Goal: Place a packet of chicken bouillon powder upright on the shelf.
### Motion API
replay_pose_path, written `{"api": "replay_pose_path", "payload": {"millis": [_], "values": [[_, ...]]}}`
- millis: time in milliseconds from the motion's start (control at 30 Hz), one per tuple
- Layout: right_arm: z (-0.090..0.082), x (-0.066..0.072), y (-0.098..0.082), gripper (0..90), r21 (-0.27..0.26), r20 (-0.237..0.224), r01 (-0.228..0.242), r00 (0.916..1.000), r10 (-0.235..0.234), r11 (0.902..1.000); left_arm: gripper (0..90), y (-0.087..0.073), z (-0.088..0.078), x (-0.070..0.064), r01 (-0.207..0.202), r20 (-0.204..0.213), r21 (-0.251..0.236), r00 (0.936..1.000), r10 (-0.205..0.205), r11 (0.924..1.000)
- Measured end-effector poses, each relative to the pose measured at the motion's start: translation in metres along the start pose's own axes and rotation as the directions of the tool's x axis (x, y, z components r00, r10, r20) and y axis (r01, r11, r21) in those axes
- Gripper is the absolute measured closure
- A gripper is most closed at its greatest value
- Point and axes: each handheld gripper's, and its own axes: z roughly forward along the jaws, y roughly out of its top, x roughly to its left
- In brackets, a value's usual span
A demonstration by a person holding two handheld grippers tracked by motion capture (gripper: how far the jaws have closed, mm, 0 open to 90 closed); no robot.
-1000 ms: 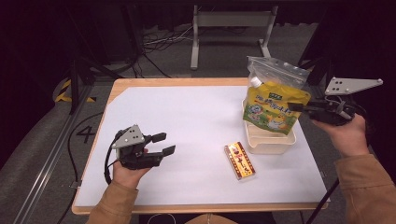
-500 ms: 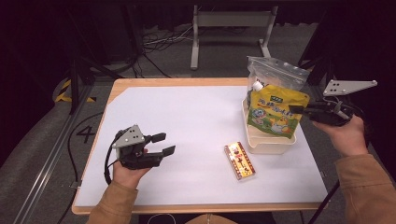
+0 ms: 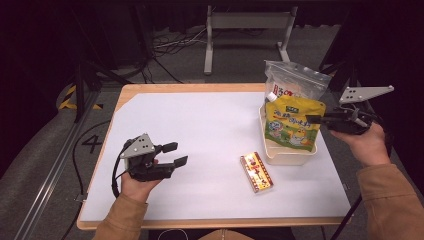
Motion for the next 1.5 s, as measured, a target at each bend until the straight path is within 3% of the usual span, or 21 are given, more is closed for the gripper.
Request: {"api": "replay_pose_path", "payload": {"millis": [767,1033,1167,1267,1500], "values": [[0.012,-0.004,-0.001,85.0,-0.013,0.046,0.008,0.9989,-0.008,0.9999,40.7,0.0,-0.001,0.0,-0.002,-0.001,0.002,1.0,0.002,1.0],[0.016,-0.007,-0.011,85.1,-0.044,0.033,-0.023,0.9992,0.024,0.9988,40.6,0.0,0.001,0.0,-0.006,-0.001,0.008,1.0,0.006,1.0],[0.024,-0.007,-0.018,85.0,-0.007,0.037,-0.024,0.999,0.024,0.9997,40.6,0.0,0.002,0.0,-0.004,0.002,0.01,1.0,0.004,0.9999],[0.028,-0.008,-0.023,84.9,-0.008,0.035,-0.036,0.9987,0.037,0.9993,40.6,0.0,0.002,0.0,-0.004,0.003,0.01,1.0,0.004,0.9999],[0.028,-0.012,-0.035,84.6,-0.027,0.041,-0.097,0.9943,0.098,0.9949,40.5,0.0,0.005,0.0,0.001,0.007,0.015,1.0,-0.002,0.9999]]}}
